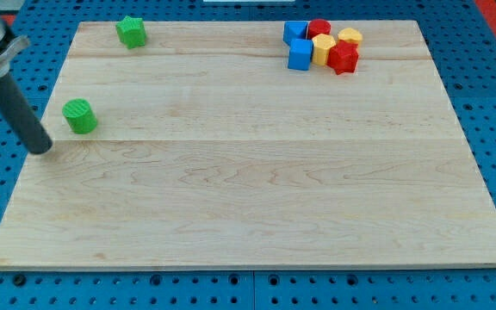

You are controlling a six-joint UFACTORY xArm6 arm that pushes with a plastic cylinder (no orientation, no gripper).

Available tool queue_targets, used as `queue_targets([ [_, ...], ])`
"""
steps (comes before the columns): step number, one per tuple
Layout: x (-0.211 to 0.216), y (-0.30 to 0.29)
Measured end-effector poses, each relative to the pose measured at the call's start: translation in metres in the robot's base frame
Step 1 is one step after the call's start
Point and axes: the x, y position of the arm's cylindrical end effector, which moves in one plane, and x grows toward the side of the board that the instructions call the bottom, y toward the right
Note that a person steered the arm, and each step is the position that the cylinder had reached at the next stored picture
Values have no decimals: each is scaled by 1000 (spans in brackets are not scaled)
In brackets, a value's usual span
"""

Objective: Slide the green circle slightly up

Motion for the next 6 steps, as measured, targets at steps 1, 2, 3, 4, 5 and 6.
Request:
queue_targets([
  [1, -29, 23],
  [2, -39, 52],
  [3, -58, 55],
  [4, -73, 55],
  [5, -86, 55],
  [6, -102, 82],
])
